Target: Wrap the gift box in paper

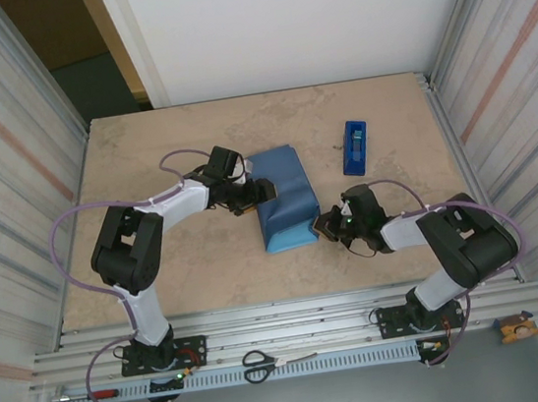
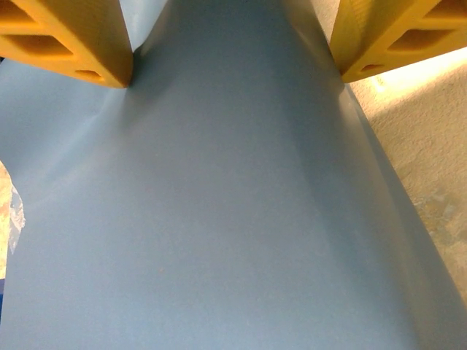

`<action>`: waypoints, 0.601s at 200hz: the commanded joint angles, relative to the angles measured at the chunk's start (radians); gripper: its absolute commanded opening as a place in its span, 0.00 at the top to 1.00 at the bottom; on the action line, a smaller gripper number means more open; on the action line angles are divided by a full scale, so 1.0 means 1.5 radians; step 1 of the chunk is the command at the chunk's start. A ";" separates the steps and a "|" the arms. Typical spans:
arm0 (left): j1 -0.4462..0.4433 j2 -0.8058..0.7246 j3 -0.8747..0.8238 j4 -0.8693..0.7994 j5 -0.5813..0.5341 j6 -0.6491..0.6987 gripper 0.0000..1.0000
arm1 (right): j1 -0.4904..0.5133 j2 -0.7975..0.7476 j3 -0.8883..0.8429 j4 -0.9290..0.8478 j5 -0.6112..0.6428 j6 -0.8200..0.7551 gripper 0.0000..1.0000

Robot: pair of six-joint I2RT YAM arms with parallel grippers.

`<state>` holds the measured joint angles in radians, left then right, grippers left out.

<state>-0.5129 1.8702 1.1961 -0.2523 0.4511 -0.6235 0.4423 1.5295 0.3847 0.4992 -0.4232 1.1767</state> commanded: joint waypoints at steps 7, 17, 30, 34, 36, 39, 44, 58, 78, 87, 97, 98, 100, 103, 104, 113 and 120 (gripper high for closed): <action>-0.010 0.015 -0.007 -0.107 -0.048 0.051 0.26 | 0.014 0.006 -0.001 0.018 0.008 0.020 0.93; -0.008 0.007 0.008 -0.119 -0.049 0.065 0.25 | 0.016 0.001 -0.009 0.018 0.013 0.022 0.93; -0.008 -0.006 0.031 -0.140 -0.057 0.084 0.23 | 0.015 -0.009 -0.021 0.016 0.019 0.023 0.93; -0.008 -0.009 0.037 -0.145 -0.058 0.089 0.22 | 0.014 -0.013 -0.024 0.012 0.020 0.023 0.93; -0.008 -0.011 0.039 -0.148 -0.058 0.092 0.22 | 0.013 -0.015 -0.026 0.010 0.021 0.022 0.93; -0.008 -0.014 0.045 -0.152 -0.058 0.096 0.21 | 0.012 -0.017 -0.027 0.007 0.021 0.022 0.93; -0.008 -0.019 0.053 -0.158 -0.058 0.103 0.21 | 0.011 -0.022 -0.029 0.002 0.021 0.019 0.92; -0.008 -0.032 0.071 -0.176 -0.057 0.122 0.20 | 0.005 -0.035 -0.032 -0.006 0.017 0.015 0.92; -0.010 -0.054 0.079 -0.185 -0.055 0.151 0.20 | -0.002 -0.054 -0.034 -0.026 0.017 0.005 0.92; -0.011 -0.062 0.080 -0.185 -0.053 0.166 0.20 | -0.006 -0.061 -0.034 -0.033 0.016 0.002 0.91; -0.015 -0.070 0.084 -0.187 -0.048 0.188 0.20 | -0.012 -0.069 -0.033 -0.039 0.015 0.002 0.91; -0.016 -0.071 0.084 -0.187 -0.048 0.192 0.20 | -0.013 -0.069 -0.034 -0.039 0.014 0.002 0.91; -0.017 -0.072 0.085 -0.187 -0.047 0.198 0.20 | -0.014 -0.071 -0.034 -0.039 0.014 0.002 0.91; -0.019 -0.075 0.087 -0.187 -0.048 0.206 0.20 | -0.016 -0.073 -0.033 -0.039 0.013 0.002 0.91; -0.021 -0.075 0.087 -0.187 -0.049 0.208 0.20 | -0.016 -0.073 -0.035 -0.039 0.013 0.002 0.91; -0.031 -0.079 0.094 -0.191 -0.056 0.235 0.20 | -0.020 -0.078 -0.034 -0.041 0.010 0.002 0.91; -0.041 -0.079 0.103 -0.195 -0.054 0.262 0.21 | -0.023 -0.079 -0.033 -0.044 0.007 0.002 0.91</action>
<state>-0.5327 1.8034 1.2968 -0.5022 0.3794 -0.3817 0.4236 1.4395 0.3439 0.4667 -0.4129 1.1950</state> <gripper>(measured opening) 0.798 0.092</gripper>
